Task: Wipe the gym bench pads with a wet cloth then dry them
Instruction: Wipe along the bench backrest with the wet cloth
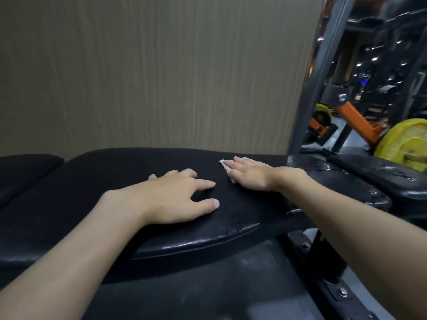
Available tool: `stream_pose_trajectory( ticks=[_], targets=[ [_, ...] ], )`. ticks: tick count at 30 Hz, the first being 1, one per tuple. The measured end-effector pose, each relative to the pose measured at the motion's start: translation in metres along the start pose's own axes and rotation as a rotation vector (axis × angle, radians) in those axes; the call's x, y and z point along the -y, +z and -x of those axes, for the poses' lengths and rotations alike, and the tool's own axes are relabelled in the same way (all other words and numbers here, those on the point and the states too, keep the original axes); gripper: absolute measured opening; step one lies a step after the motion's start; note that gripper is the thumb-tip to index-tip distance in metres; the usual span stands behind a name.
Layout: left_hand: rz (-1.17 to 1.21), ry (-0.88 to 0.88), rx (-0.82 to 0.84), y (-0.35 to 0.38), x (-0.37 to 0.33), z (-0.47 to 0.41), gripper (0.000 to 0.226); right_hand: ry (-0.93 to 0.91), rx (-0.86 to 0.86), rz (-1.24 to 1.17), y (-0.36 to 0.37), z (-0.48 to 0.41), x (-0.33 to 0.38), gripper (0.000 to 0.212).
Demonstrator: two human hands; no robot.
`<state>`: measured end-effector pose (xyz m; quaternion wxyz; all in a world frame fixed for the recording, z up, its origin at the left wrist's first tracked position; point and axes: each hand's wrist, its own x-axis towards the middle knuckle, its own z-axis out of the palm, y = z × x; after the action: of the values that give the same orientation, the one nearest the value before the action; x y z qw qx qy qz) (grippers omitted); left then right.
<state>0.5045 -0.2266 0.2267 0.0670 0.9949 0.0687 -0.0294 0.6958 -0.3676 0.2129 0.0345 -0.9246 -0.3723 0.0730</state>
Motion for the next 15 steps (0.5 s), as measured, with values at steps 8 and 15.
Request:
stream_pose_trajectory(
  ticks=[8,15],
  targets=[
    [0.012,0.109,-0.015,0.011,-0.061,-0.018,0.062,0.174,-0.021,-0.003,-0.008,0.024,-0.101,0.054],
    [-0.019,0.122,-0.046,0.018,-0.089,-0.027,0.065,0.338,-0.062,-0.011,-0.012,0.05,-0.164,0.058]
  ],
)
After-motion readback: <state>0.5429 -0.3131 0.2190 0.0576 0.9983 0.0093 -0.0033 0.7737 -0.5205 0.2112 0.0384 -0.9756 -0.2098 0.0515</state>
